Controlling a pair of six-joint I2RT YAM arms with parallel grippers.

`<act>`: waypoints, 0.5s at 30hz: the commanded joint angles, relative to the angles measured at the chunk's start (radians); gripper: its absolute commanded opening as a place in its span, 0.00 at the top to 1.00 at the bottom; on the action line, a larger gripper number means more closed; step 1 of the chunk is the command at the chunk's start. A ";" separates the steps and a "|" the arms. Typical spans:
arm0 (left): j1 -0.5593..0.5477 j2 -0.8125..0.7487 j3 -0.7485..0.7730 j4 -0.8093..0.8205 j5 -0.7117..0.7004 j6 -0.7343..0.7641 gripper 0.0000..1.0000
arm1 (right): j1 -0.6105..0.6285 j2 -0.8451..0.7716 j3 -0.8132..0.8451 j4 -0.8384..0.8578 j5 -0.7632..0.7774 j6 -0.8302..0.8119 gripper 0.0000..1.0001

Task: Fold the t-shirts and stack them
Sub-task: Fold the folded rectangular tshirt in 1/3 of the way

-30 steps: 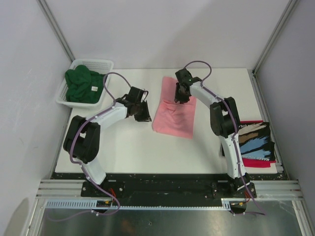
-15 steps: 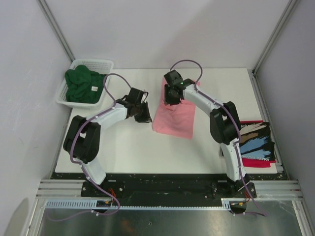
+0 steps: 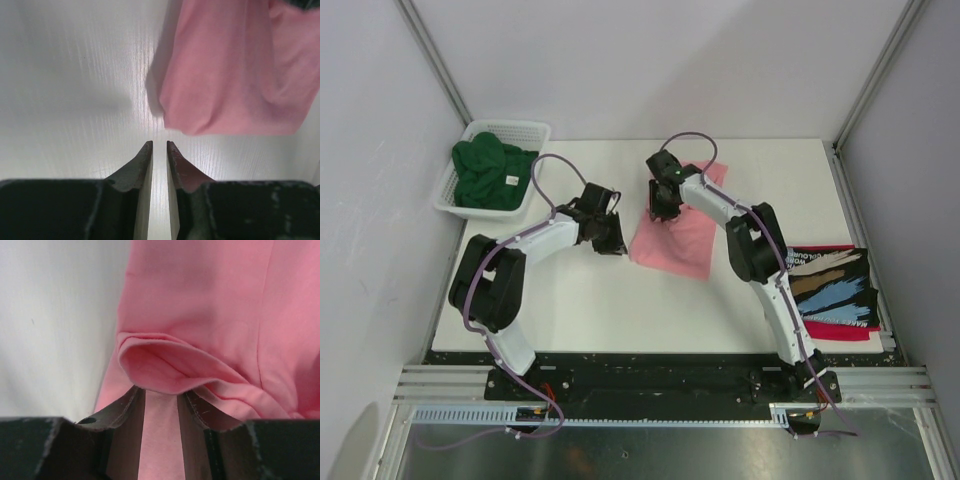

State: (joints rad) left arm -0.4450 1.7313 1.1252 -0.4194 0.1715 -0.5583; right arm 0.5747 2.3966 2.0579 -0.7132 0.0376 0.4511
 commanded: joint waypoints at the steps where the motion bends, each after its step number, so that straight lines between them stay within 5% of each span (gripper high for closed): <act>1: 0.000 -0.053 -0.003 0.023 0.015 0.009 0.79 | -0.042 0.084 0.187 -0.029 0.017 -0.006 0.63; 7: 0.000 -0.036 0.003 0.024 0.025 0.011 0.77 | -0.049 0.121 0.252 -0.013 -0.023 -0.029 0.60; 15: 0.004 0.042 0.086 0.022 -0.029 0.036 0.71 | -0.068 0.000 0.170 0.040 0.010 -0.071 0.38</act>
State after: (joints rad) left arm -0.4450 1.7439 1.1408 -0.4213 0.1616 -0.5507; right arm 0.5217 2.4985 2.2345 -0.7044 0.0299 0.4229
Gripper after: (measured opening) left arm 0.284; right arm 0.592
